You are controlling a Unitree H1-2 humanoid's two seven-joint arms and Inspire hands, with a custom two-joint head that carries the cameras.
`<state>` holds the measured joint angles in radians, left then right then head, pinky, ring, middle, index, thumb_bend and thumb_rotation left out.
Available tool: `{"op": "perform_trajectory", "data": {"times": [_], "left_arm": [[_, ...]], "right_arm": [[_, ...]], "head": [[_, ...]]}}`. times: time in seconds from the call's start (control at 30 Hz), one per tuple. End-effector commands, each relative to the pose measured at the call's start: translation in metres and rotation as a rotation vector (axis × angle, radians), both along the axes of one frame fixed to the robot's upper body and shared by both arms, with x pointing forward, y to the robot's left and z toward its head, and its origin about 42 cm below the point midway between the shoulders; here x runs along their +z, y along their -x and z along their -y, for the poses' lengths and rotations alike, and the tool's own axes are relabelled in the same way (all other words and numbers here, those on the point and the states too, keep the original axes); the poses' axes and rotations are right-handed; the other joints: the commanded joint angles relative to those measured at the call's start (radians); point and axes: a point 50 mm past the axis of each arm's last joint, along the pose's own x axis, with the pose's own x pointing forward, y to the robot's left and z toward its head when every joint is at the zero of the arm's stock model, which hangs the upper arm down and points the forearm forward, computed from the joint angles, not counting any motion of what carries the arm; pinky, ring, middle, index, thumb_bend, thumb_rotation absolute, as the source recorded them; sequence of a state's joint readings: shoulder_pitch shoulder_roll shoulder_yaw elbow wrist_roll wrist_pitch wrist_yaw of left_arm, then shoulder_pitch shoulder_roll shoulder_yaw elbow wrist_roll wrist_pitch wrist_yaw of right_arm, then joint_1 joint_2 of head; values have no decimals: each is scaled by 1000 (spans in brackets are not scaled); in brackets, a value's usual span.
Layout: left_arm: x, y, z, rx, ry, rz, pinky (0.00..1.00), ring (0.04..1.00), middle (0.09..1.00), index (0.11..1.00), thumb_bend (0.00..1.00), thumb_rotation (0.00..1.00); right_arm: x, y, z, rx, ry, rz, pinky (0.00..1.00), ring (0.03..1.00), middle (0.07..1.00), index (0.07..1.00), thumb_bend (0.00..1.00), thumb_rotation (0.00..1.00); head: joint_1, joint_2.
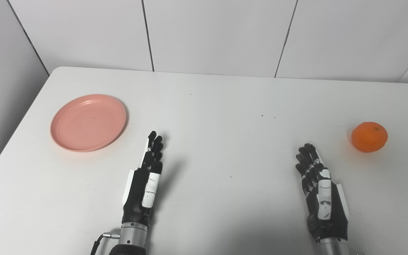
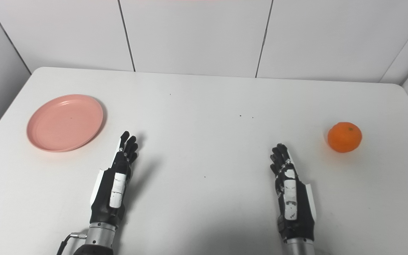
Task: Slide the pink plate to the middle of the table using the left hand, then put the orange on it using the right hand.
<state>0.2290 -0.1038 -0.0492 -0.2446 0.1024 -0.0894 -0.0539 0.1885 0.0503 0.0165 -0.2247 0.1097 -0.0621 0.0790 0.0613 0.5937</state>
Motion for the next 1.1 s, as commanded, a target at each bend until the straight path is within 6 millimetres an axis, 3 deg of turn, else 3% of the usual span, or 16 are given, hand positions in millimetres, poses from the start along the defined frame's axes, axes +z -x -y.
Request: {"op": "perform_trajectory", "data": {"times": [0.0, 0.07, 0.23, 0.43, 0.57, 0.83, 0.93, 1.07], "left_arm": [[-9, 62, -25, 28, 19, -122, 1000, 1000, 1000, 1000, 931, 1000], [-5, 59, -26, 18, 46, -126, 1000, 1000, 1000, 1000, 940, 1000], [42, 22, -36, 4, 143, -45, 1000, 1000, 994, 957, 973, 1000], [61, 8, -44, -5, 122, 0, 1000, 993, 975, 932, 960, 1000], [93, -15, -52, -37, 129, 82, 978, 954, 928, 881, 987, 1000], [119, -47, -73, -60, 197, 110, 970, 912, 888, 850, 1000, 1000], [122, -51, -77, -70, 203, 109, 970, 898, 875, 843, 1000, 1000], [134, -72, -110, -70, 215, 129, 986, 904, 865, 871, 1000, 1000]], "right_arm": [[-9, 18, 20, 2, 40, 40, 987, 954, 937, 929, 907, 1000], [-9, 18, 20, 2, 41, 39, 990, 958, 940, 930, 911, 1000], [-13, 19, 30, 1, 45, 37, 1000, 977, 955, 935, 906, 1000], [-15, 19, 34, 6, 43, 39, 1000, 982, 963, 942, 891, 1000], [-20, 15, 40, 0, 30, 37, 1000, 981, 962, 944, 881, 1000], [-22, 15, 46, -14, 34, 28, 1000, 977, 948, 938, 880, 1000], [-23, 15, 46, -14, 33, 28, 1000, 984, 951, 940, 886, 1000], [-23, 16, 46, -11, 38, 24, 1000, 989, 957, 947, 883, 1000]], "head": [[3, -4], [3, -4], [42, -17], [62, -25], [84, -48], [108, -67], [108, -67], [110, -67]]}}
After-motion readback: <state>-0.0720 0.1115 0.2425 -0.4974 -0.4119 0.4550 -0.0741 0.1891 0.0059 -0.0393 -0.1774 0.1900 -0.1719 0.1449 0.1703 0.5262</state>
